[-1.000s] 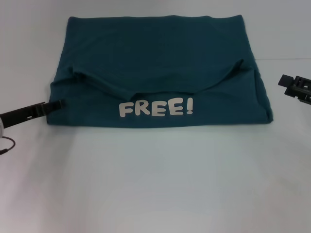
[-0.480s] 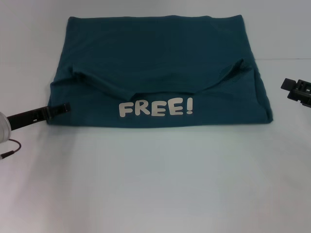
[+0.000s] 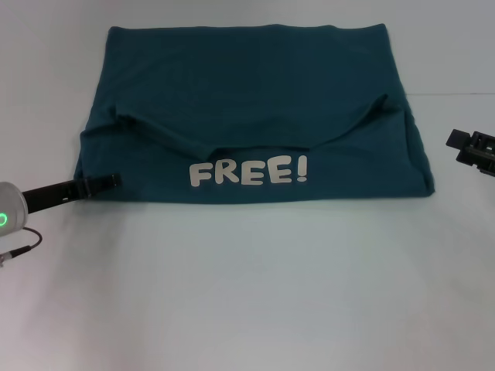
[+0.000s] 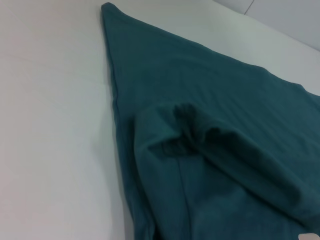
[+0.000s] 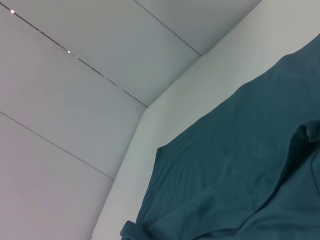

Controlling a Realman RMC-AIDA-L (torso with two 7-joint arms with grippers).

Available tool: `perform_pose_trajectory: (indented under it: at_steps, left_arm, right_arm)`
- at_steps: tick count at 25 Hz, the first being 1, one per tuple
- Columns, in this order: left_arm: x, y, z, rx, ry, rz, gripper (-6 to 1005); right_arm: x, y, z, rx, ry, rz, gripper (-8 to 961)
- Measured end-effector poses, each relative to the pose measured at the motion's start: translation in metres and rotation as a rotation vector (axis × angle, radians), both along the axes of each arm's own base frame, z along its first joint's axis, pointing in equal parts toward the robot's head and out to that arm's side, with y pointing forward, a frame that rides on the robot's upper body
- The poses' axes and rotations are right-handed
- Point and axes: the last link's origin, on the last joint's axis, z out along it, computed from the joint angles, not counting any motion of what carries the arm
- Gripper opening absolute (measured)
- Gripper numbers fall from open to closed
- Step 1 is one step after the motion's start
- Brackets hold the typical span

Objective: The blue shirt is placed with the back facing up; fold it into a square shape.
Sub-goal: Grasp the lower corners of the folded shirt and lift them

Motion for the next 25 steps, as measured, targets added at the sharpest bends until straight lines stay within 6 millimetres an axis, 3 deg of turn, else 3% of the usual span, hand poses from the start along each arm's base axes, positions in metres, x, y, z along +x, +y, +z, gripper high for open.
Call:
perform_pose_trajectory:
  at_steps: [7, 18, 21, 25]
  left_arm:
    - [0.002, 0.002, 0.001, 0.007, -0.004, 0.004, 726]
    - [0.003, 0.002, 0.002, 0.005, -0.008, 0.002, 502]
    - [0.009, 0.004, 0.006, 0.002, -0.025, -0.019, 273]
    - [0.02, 0.005, 0.015, -0.01, -0.071, -0.054, 103]
  right_arm:
    - [0.001, 0.0, 0.001, 0.003, 0.0, -0.002, 687]
    - [0.004, 0.0, 0.003, -0.022, -0.036, -0.001, 685]
    - [0.005, 0.0, 0.004, -0.04, -0.069, 0.0, 685]
    - [0.009, 0.004, 0.013, -0.042, -0.11, 0.0, 684]
